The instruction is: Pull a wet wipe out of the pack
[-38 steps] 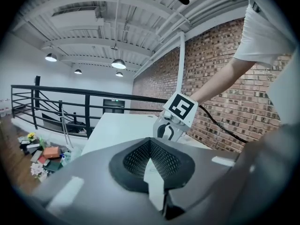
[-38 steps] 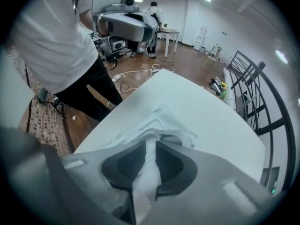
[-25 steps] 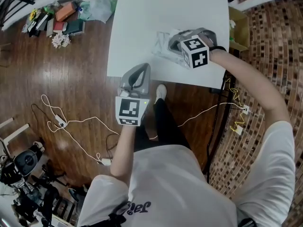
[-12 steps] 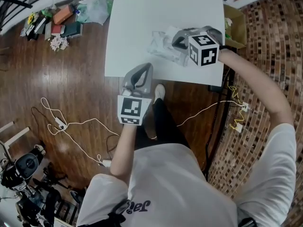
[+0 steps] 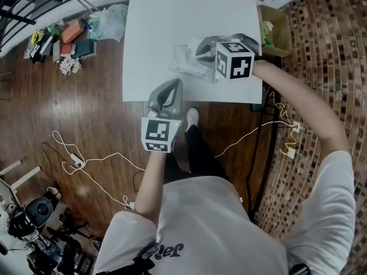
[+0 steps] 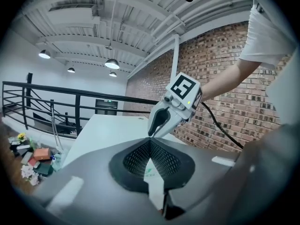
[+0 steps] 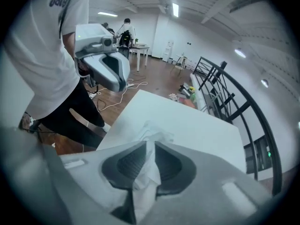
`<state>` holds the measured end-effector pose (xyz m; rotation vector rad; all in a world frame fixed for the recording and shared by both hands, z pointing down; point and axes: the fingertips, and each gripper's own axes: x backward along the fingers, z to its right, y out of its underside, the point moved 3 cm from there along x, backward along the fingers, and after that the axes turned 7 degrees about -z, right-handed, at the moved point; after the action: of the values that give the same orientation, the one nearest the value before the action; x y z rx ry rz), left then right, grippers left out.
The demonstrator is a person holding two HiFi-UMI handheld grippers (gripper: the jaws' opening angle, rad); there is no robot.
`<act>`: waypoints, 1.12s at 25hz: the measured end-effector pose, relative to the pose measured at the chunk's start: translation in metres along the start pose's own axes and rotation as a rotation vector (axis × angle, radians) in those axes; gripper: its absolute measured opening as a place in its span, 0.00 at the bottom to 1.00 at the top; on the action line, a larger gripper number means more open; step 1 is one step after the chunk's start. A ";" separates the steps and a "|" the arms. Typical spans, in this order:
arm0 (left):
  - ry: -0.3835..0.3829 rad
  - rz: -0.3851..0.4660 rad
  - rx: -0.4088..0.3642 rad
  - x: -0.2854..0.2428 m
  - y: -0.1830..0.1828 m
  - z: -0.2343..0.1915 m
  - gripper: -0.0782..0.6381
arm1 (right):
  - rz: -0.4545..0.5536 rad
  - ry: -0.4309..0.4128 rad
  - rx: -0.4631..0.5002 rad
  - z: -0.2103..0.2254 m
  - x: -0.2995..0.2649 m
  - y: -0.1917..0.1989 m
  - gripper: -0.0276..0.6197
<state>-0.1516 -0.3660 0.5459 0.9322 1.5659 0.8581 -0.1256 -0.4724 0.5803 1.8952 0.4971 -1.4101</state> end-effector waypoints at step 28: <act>0.113 -0.017 -0.067 -0.018 -0.009 0.032 0.13 | 0.138 0.170 -0.181 0.017 0.142 -0.007 0.03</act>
<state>-0.1192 -0.3847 0.5400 0.8337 1.6287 0.9591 -0.0948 -0.4950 0.4421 1.8717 0.5450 -1.0843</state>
